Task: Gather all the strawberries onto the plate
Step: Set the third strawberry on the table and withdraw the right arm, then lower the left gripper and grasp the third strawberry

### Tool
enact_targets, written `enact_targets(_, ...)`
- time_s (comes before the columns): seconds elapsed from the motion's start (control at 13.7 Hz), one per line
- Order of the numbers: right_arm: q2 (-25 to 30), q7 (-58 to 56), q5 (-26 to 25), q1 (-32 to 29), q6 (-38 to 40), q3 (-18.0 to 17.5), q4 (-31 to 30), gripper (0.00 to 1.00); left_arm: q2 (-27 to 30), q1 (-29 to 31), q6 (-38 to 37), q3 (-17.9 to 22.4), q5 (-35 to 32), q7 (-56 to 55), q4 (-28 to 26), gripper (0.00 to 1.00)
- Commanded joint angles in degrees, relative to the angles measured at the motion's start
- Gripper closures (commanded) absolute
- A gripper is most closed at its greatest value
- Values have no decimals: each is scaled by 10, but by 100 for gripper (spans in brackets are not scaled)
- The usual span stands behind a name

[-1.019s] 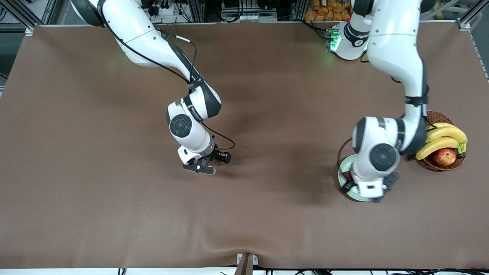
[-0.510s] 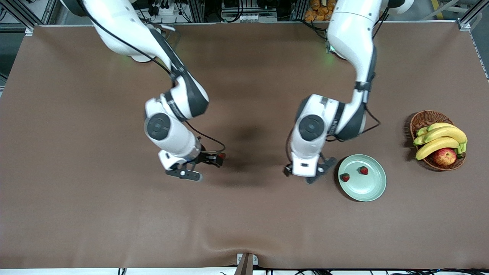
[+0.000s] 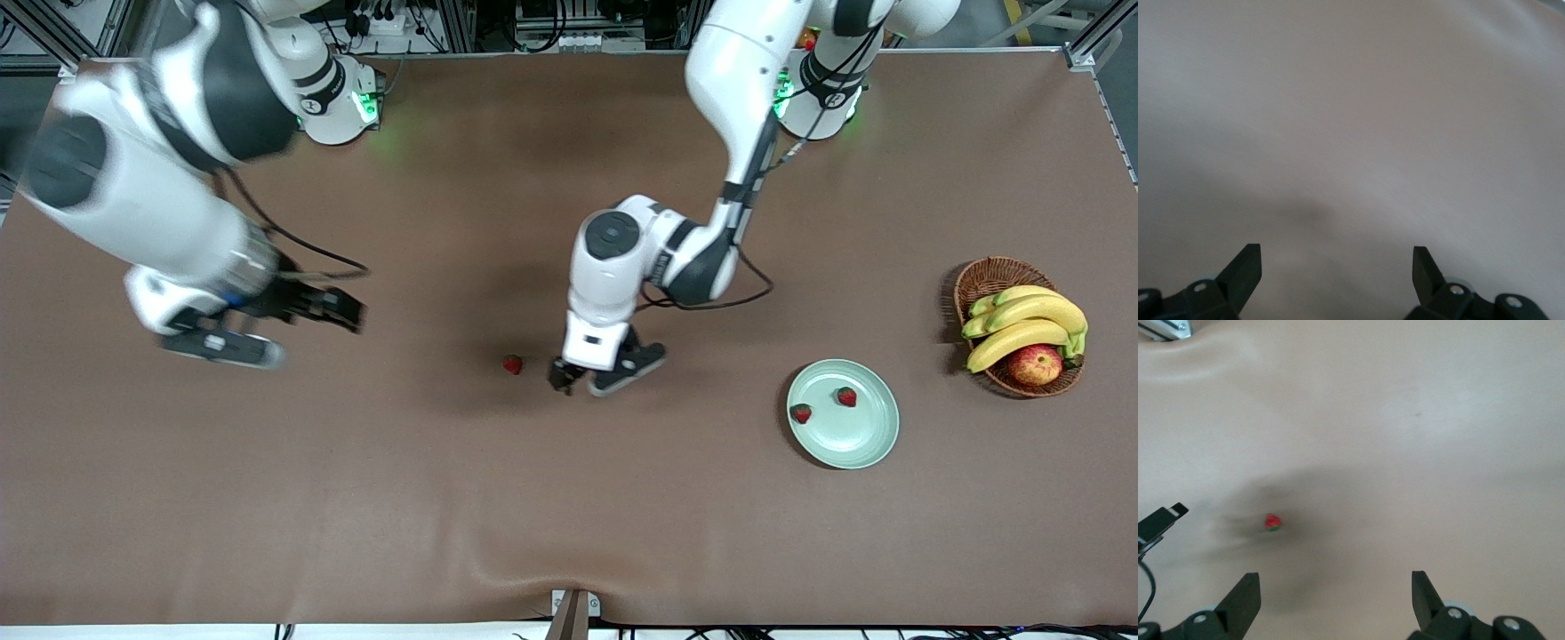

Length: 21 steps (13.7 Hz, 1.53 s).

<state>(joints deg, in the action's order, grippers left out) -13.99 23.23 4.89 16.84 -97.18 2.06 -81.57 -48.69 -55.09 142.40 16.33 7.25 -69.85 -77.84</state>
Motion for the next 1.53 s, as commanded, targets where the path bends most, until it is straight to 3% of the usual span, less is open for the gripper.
enact_targets(0.0,31,-73,-14,-50,17,-8,-2,0,-61,-21,54,14,-15,-2,60,0)
enact_targets(0.15,41,-133,-14,-85,24,-6,-2,0,-79,-38,97,17,-69,-2,61,0)
enact_targets(0.44,51,-180,-15,-108,37,19,-8,0,-92,-64,102,26,-122,-2,67,0)
enact_targets(0.73,86,-187,-29,-122,79,23,-27,0,-126,-125,103,81,-123,-2,68,0)
enact_targets(0.95,107,-232,-44,-148,146,23,-29,0,-141,-141,120,92,-123,-3,68,0)
enact_targets(1.09,112,-231,-43,-155,149,24,-28,0,-148,-150,130,92,-125,-3,68,0)
enact_targets(1.46,118,-234,-44,-177,148,26,-46,0,-176,-187,131,146,-125,-3,76,0)
